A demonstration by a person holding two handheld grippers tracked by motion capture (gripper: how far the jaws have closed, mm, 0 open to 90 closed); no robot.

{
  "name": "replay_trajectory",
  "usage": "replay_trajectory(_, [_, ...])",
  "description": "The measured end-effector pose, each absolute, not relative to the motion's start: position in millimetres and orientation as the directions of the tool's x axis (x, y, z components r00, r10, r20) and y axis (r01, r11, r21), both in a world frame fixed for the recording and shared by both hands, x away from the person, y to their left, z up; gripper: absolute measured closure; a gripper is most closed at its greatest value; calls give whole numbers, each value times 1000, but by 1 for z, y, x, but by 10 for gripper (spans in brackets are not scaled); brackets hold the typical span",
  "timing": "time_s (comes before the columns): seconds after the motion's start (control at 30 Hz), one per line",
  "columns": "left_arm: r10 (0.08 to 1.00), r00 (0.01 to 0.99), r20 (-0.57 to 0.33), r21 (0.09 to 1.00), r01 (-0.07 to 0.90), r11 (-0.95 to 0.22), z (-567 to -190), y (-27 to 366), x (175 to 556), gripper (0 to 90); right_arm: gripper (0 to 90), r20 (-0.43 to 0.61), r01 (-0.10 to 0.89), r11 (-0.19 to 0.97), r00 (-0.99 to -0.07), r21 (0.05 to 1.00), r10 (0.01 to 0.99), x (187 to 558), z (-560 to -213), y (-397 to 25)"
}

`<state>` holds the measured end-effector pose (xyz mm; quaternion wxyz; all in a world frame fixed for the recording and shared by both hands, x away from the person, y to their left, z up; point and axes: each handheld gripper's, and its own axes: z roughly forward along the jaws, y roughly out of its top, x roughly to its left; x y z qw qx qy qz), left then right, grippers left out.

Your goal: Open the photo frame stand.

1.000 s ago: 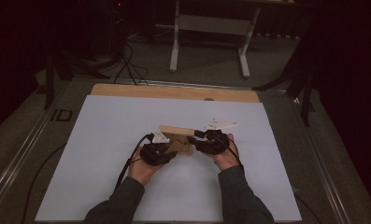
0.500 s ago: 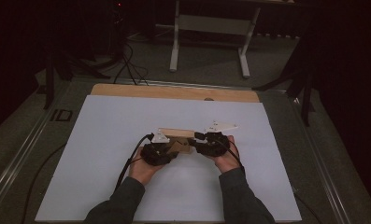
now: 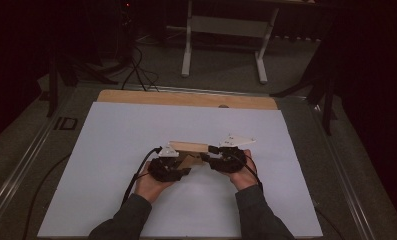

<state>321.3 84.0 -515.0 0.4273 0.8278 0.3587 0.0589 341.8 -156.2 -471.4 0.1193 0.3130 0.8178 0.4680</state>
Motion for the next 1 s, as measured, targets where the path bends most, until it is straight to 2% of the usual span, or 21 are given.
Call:
replay_trajectory(0.13, [632, 730, -260, 749, 566, -344, -518, 89, 317, 618, 534, 97, 397, 371, -782, 839, 616, 337, -474, -155])
replay_trajectory(0.33, [626, 727, -282, 747, 576, -332, -519, 95, 313, 614, 513, 103, 400, 364, -780, 841, 618, 332, -478, -155])
replay_trajectory(0.6, [624, 731, -277, 750, 570, -335, -520, 101, 306, 601, 496, 105, 401, 369, -783, 838, 613, 326, -482, -155])
replay_trajectory(1.0, [640, 725, -253, 770, 552, -320, -513, 112, 299, 577, 459, 51, 372, 405, -786, 835, 617, 319, -484, -153])
